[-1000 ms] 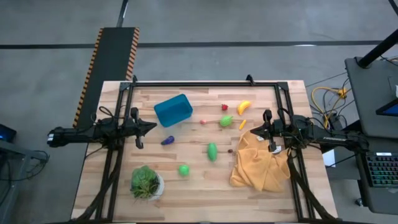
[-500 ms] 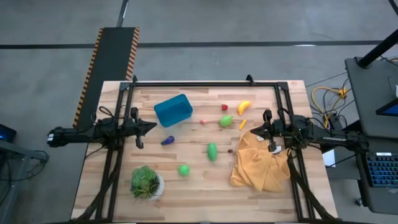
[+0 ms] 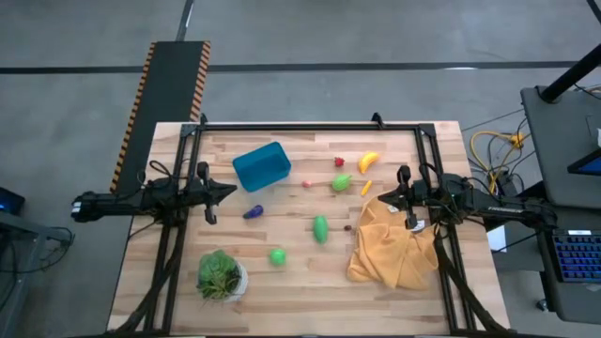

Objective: Pick and placing Produce into tupperware

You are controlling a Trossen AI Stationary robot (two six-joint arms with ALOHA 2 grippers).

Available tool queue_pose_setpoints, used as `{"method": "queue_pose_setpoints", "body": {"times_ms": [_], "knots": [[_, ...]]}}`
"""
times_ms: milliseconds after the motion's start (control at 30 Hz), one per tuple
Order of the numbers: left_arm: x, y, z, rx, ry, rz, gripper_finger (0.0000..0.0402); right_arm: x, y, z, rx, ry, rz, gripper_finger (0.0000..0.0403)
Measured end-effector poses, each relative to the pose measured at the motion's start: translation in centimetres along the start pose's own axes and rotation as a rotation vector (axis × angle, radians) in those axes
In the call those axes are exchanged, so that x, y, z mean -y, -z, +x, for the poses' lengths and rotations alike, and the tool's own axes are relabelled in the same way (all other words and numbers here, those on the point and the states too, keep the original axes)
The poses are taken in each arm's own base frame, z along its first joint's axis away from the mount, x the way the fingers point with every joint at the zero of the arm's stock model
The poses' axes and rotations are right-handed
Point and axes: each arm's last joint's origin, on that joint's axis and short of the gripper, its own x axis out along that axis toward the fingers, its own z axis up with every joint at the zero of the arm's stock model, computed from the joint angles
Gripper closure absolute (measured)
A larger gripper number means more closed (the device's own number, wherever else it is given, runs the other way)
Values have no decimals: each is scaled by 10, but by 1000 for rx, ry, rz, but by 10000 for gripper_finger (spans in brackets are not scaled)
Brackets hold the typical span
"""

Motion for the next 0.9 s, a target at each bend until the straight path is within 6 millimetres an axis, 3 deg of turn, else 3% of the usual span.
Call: {"method": "queue_pose_setpoints", "body": {"times_ms": [533, 733, 900], "knots": [[0, 0, 0, 4, 4, -5, 402, 0, -1, 0, 8, -1, 158, 394], [0, 0, 0, 5, 2, 5, 402, 0, -1, 0, 13, 3, 60, 394], [0, -8, 0, 82, -10, 146, 402, 0, -9, 0, 88, 6, 47, 394]]}}
